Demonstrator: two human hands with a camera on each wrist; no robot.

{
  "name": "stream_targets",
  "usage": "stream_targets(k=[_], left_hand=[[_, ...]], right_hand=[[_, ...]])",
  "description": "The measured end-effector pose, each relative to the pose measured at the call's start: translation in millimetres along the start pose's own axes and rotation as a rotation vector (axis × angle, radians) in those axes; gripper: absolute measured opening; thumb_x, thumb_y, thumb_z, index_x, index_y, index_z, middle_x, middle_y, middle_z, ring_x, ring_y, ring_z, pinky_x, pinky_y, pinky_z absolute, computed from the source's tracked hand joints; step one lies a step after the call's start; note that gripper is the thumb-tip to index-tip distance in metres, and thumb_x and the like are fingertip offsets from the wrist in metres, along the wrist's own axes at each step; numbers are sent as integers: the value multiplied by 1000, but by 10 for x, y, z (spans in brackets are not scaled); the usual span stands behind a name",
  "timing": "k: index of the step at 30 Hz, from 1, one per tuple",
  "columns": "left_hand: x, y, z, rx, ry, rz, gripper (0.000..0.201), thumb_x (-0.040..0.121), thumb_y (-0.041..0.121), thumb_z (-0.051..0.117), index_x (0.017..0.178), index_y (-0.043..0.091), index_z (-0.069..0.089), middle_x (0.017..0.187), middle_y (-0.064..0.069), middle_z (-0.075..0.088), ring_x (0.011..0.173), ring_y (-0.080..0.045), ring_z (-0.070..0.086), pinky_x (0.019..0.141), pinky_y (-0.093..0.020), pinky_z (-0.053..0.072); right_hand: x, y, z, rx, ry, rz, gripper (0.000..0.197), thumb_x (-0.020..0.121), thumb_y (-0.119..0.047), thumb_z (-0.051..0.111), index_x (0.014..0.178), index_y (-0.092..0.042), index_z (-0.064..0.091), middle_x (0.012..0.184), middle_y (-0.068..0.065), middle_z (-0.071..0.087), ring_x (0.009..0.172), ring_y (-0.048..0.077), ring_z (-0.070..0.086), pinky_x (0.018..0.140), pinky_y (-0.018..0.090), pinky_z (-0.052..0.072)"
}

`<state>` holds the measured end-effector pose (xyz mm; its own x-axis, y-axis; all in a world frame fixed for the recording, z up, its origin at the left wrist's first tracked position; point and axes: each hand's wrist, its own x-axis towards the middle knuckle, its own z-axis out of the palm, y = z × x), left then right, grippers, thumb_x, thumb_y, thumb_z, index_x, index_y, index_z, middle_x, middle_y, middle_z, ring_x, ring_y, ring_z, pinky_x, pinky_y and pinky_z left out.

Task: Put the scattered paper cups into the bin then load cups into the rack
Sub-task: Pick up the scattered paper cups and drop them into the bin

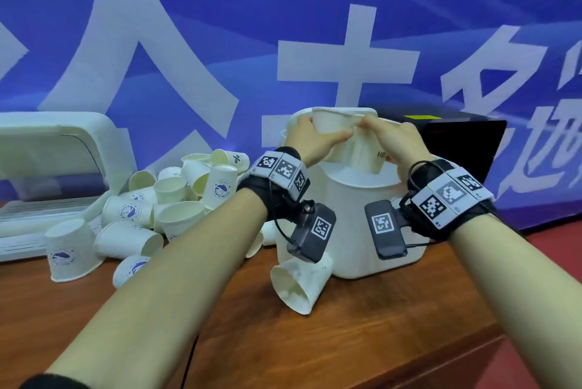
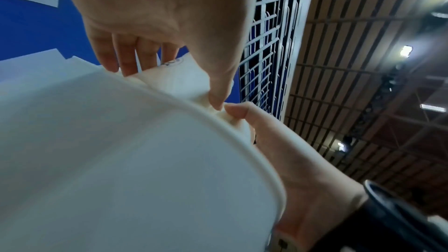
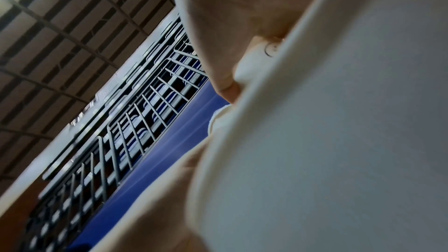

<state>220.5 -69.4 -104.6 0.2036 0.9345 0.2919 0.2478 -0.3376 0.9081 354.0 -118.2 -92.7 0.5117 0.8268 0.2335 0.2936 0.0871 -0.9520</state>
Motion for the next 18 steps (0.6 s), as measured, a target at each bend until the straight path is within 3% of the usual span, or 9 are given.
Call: stream_targets(k=[2,6,8,10,12,14,15,16,18], left_hand=[[10,-40,81,102,-19,-29,69,58,57,72,113,18,59,102,4,68,95,-16,64,88,-38,53],[45,-107,188,286,-28,-78,74,49,61,68,110,20,61,97,0,68,101,-21,60,85,-39,54],[48,-108,210,396,-49,-114,66,58,56,72,111,19,59,103,-4,64,107,-24,53,84,-37,51],[77,-132,203,493,-69,-131,58,64,52,74,108,17,58,107,-5,60,101,-22,52,76,-32,47],[115,-137,187,568,-86,-161,55,64,52,76,102,18,56,112,-6,56,88,-18,52,72,-31,46],[140,-143,155,649,-121,-185,55,66,51,77,106,20,56,118,-4,48,100,-20,51,86,-34,50],[140,-143,141,682,-146,-197,58,68,49,76,113,20,55,120,-4,43,107,-22,48,93,-36,47],[145,-142,135,709,-161,-210,62,70,48,76,120,18,54,123,-7,40,109,-22,45,96,-35,45],[170,-143,128,750,-181,-220,67,70,46,76,125,18,52,132,-8,36,104,-21,41,92,-33,43]], right_hand=[[56,77,-52,-60,0,36,59,55,-48,72,101,-10,71,101,5,71,91,19,66,82,34,53],[138,109,-131,-257,-35,59,63,63,-39,77,111,-1,64,105,9,68,87,20,64,65,27,49],[151,119,-140,-409,-53,68,64,68,-37,77,117,0,59,113,11,63,88,21,60,55,26,42],[156,146,-125,-507,-73,78,67,70,-38,77,121,0,56,119,12,60,88,22,57,51,25,37],[155,173,-109,-581,-113,86,52,72,-37,77,108,-3,61,109,10,61,78,18,57,49,24,35],[132,186,-91,-647,-155,94,29,76,-31,76,84,-9,60,89,4,57,64,11,50,49,23,34],[118,185,-80,-674,-159,88,27,76,-28,76,77,-10,56,84,3,54,63,11,49,48,23,34],[112,178,-70,-702,-164,79,28,77,-26,76,76,-9,54,83,3,52,65,14,50,48,23,33],[93,151,-46,-753,-181,63,30,76,-24,75,93,-7,58,90,4,53,78,19,51,48,23,32]])
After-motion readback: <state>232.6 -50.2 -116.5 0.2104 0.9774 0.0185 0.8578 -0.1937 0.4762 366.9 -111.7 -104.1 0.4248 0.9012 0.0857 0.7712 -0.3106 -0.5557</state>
